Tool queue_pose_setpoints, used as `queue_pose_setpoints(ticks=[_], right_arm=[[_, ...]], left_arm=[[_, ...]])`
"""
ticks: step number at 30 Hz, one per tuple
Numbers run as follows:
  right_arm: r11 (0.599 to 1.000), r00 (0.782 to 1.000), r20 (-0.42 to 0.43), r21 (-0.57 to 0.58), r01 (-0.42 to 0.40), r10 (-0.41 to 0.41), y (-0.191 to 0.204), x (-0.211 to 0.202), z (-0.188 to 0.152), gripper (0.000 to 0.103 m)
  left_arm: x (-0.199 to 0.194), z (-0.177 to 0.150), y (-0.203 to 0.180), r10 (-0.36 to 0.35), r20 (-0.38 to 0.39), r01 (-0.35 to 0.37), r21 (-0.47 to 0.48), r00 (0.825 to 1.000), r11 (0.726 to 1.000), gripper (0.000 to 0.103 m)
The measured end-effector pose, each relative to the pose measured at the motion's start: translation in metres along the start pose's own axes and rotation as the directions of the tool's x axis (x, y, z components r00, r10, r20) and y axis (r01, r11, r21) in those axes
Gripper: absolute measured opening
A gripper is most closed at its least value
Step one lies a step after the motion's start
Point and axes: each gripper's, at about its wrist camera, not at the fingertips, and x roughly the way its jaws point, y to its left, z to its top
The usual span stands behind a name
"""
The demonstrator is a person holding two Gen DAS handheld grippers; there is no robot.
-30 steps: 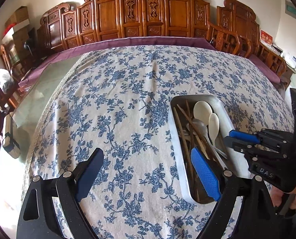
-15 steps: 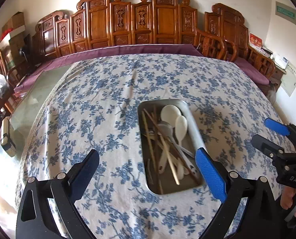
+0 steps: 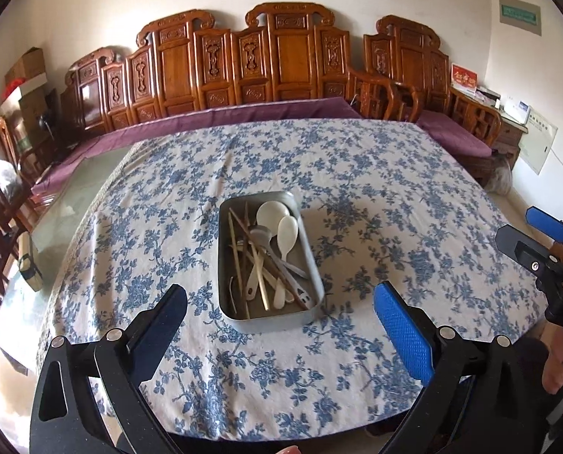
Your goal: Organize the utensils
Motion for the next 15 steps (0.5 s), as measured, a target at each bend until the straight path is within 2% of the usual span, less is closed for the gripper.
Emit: queue_pose_setpoints(ticks=[8, 15], right_arm=[[0.998, 0.994, 0.082, 0.021, 0.065, -0.067, -0.012, -0.056, 0.011, 0.100], [0.997, 0.978, 0.190, 0.019, 0.079, -0.082, -0.011, -0.107, 0.029, 0.100]], left_arm=[[-0.053, 0.015, -0.016, -0.007, 0.095, 0.007, -0.003, 0.995, 1.000, 0.095], [-0.103, 0.029, -0.023, -0.018, 0.206, 0.021, -0.014, 0.978, 1.000, 0.095]])
